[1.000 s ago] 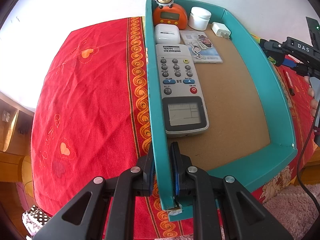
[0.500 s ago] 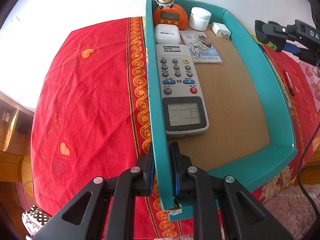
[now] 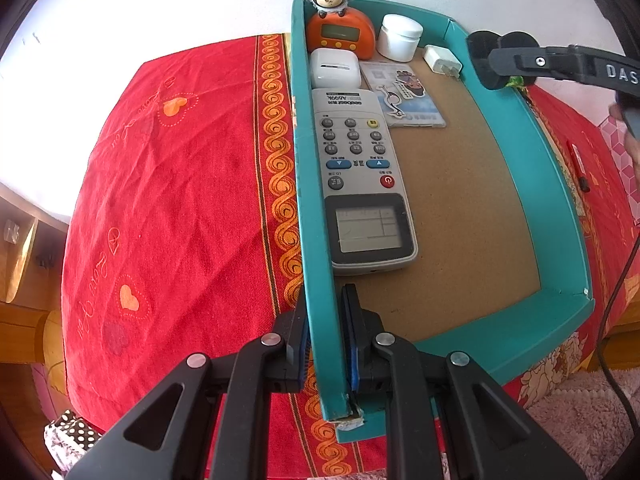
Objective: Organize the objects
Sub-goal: 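Lift the tape measure into the tray beside the white charger and release, then move the right gripper to the red cylinder and grasp it, then carry the red cylinder into the tray beside the remote and release, then move the right gripper to the lime-green case and grasp it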
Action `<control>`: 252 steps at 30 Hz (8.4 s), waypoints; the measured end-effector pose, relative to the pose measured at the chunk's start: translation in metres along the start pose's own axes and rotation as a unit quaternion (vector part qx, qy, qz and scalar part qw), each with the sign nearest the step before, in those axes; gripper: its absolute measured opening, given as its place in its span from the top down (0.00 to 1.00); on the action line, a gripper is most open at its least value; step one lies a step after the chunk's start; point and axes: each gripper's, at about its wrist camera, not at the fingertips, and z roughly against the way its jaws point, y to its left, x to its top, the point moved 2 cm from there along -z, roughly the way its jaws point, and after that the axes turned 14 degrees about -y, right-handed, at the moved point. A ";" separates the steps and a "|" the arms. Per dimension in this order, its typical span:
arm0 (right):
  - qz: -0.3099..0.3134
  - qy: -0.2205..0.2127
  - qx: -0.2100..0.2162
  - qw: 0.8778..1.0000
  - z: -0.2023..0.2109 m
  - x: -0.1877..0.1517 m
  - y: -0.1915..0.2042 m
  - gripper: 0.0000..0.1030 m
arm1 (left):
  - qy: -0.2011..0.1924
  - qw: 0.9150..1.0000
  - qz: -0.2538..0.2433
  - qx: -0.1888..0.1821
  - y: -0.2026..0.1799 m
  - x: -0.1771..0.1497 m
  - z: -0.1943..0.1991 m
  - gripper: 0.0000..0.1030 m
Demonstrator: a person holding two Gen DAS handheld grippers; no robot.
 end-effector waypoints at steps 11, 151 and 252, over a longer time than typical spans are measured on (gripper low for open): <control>0.178 0.093 0.026 0.979 -0.037 0.008 0.022 0.31 | -0.002 1.000 0.003 0.001 -0.002 -0.003 0.004 0.87; -0.146 0.045 -0.064 0.986 0.059 -0.055 -0.026 0.79 | -0.119 0.952 0.254 0.124 -0.012 0.009 -0.002 0.87; -0.233 0.016 -0.162 0.959 -0.008 -0.048 -0.125 0.15 | -0.145 0.934 0.295 0.141 -0.010 0.008 -0.007 0.87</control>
